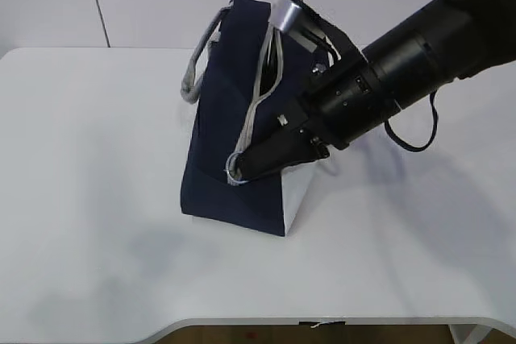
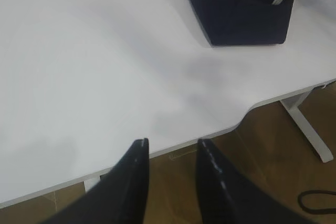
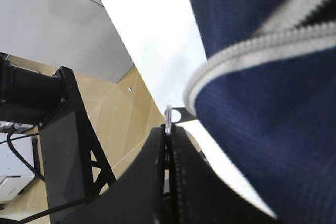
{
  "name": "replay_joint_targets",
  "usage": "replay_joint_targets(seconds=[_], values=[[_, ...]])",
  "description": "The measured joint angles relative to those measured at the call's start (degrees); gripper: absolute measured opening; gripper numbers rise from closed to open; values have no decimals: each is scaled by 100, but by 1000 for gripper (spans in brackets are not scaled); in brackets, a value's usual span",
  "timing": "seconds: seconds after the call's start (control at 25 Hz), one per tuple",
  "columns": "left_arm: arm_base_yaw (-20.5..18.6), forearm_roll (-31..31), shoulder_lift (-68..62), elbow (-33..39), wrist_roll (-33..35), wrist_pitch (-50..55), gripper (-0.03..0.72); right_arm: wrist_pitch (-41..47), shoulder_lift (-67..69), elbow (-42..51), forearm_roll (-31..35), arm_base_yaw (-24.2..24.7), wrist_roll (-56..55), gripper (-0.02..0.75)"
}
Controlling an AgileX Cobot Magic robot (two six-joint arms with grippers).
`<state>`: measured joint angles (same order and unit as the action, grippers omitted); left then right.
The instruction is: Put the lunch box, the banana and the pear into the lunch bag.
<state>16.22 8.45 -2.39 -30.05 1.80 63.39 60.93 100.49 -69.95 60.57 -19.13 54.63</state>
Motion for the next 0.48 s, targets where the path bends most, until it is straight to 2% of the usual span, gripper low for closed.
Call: replay_joint_targets(seconds=[0.32,0.48], values=[[0,209,-833,0,0,-110,241,300,0,-469,-256,0,-469,6],[0,396,-1218,-85,0,-492,241,374,0,-746,-368,0,-628,6]])
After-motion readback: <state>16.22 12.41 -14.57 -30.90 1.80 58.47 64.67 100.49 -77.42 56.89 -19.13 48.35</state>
